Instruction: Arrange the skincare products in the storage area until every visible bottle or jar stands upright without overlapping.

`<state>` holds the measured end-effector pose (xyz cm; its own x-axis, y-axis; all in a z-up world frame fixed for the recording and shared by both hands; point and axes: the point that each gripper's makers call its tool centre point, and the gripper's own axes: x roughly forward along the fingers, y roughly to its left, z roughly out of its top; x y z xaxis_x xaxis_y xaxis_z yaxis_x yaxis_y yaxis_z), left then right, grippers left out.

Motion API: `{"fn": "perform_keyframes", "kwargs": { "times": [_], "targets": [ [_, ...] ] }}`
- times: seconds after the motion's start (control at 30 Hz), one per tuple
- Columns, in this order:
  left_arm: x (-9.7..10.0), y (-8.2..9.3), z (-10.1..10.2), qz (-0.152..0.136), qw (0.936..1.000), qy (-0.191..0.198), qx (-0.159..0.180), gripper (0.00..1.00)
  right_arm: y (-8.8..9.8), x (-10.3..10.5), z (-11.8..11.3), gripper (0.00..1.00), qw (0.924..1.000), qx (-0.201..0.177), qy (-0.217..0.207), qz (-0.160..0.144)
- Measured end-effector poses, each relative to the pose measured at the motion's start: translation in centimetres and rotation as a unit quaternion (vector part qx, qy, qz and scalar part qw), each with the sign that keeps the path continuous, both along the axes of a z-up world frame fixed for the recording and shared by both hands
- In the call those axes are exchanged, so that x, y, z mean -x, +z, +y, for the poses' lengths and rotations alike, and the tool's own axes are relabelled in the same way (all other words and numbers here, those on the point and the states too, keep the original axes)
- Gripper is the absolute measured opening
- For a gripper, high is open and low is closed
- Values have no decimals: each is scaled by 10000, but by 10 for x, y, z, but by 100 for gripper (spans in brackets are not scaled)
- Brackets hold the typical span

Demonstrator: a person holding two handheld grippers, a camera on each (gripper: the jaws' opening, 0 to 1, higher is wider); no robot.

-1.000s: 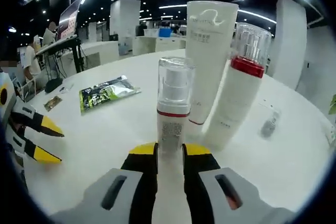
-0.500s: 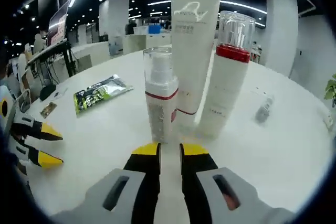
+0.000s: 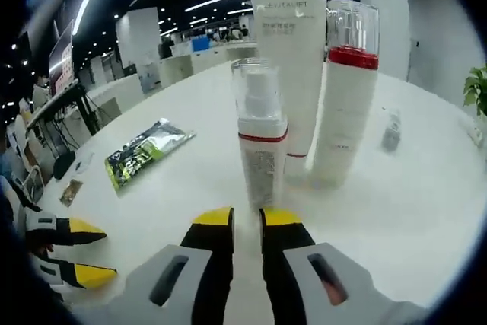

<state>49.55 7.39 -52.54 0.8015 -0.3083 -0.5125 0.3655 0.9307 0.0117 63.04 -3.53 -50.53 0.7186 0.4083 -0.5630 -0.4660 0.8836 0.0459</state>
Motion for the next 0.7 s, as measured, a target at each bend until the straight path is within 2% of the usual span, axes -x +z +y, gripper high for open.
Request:
{"fn": "perform_keyframes", "kwargs": {
  "times": [0.13, 0.27, 0.5, 0.7],
  "targets": [
    [-2, -1, 4, -78, 9989, 216, 409, 32, 1, -4, 0, 17, 9999, 93, 29, -81],
    [-5, -2, 5, -330, 9984, 159, 424, 34, 0, -8, -2, 19, 9999, 124, -25, -106],
    [-8, -2, 4, -679, 9959, 43, 590, 37, 3, -23, -13, 17, 9983, 477, 6, -332],
    [-8, -3, 5, -750, 9950, -9, 662, 38, 0, -28, -28, 15, 9973, 633, 39, -382]
  ]
}}
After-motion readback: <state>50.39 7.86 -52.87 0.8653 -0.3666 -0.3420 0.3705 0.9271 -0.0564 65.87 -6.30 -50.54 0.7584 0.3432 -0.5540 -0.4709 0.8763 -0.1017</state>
